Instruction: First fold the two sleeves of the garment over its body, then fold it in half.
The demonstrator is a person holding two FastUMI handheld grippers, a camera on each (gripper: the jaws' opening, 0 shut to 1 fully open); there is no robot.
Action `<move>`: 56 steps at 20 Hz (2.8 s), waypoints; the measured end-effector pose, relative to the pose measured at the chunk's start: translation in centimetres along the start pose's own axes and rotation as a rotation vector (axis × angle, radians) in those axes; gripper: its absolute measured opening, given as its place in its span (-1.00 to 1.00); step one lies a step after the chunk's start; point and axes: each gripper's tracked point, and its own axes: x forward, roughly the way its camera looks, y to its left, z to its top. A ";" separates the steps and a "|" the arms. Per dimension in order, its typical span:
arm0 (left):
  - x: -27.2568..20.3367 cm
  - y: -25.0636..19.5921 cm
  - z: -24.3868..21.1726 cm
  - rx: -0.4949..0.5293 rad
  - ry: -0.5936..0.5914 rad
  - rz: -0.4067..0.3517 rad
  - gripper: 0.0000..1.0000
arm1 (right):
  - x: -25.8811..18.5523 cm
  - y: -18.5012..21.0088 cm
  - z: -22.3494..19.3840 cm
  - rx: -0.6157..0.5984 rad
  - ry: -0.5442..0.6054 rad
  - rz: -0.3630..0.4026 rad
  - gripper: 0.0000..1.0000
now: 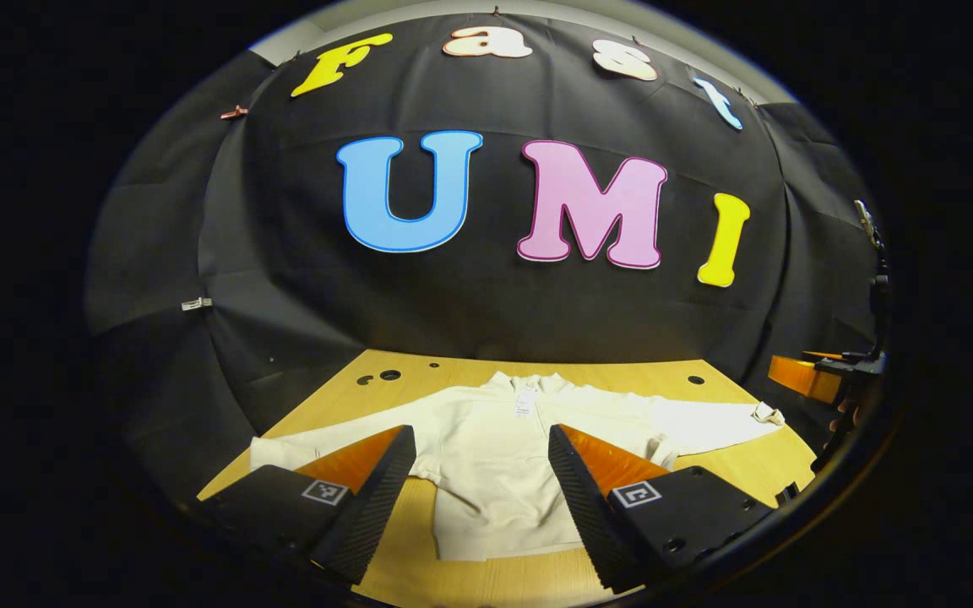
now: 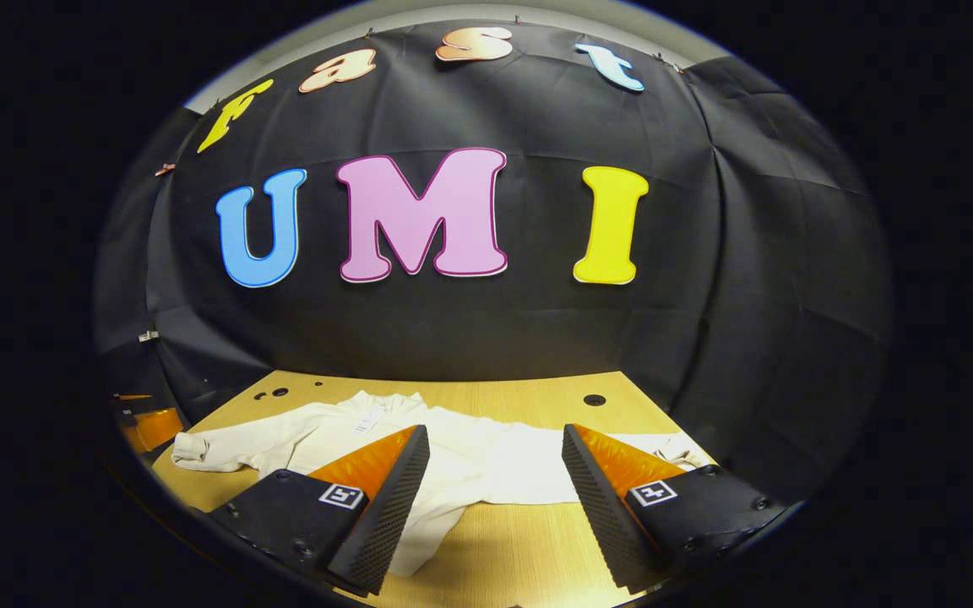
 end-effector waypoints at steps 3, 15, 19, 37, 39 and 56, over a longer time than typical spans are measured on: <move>0.3 -0.1 0.0 0.011 0.000 -0.009 0.94 | 0.5 0.3 -0.4 -0.001 0.016 0.006 0.94; 2.3 -0.4 -2.2 0.001 0.063 -0.012 0.94 | 5.4 -7.0 -4.0 0.033 0.145 -0.113 0.96; 2.9 -1.0 -3.1 0.006 0.092 -0.015 0.94 | 6.8 -13.2 -6.1 0.059 0.200 -0.241 0.96; 6.5 -0.5 -5.2 0.103 0.207 0.088 0.95 | 16.6 -35.5 -19.0 0.164 0.543 -0.562 0.96; 6.8 -1.0 -5.2 0.107 0.213 0.086 0.94 | 16.9 -35.5 -20.4 0.191 0.579 -0.553 0.95; 7.0 -2.6 -4.1 0.084 0.217 0.079 1.00 | 18.1 -33.2 -22.3 0.227 0.595 -0.437 -0.63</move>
